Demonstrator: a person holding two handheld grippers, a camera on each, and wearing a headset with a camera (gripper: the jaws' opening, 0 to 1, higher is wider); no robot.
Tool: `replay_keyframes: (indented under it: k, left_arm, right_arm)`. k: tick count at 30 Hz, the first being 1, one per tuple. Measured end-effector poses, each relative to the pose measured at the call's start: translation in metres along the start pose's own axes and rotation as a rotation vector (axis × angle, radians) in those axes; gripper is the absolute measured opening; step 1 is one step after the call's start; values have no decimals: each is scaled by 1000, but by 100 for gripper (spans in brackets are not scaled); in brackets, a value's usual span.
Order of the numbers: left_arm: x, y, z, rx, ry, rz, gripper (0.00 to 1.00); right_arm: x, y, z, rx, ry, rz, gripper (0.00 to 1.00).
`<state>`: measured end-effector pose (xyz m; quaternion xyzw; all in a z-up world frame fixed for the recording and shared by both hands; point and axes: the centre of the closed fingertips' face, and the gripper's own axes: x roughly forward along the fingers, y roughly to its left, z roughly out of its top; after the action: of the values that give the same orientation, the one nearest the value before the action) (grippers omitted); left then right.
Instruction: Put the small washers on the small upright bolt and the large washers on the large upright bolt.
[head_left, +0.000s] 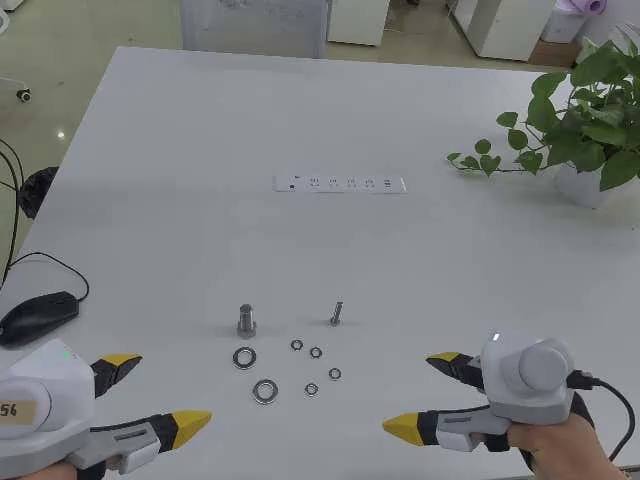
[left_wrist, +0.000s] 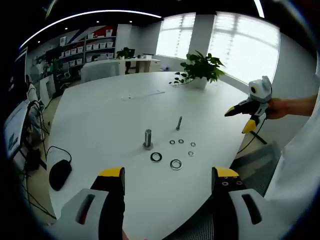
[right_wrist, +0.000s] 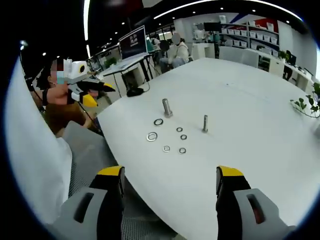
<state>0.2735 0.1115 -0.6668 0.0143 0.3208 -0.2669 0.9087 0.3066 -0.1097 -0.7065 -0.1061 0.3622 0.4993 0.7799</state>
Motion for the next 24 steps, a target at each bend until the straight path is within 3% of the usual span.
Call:
replay_keyframes:
  k: [24]
  left_arm:
    - [3, 2, 4, -19, -5, 28, 68]
  right_arm:
    - [6, 6, 4, 4, -5, 10, 71]
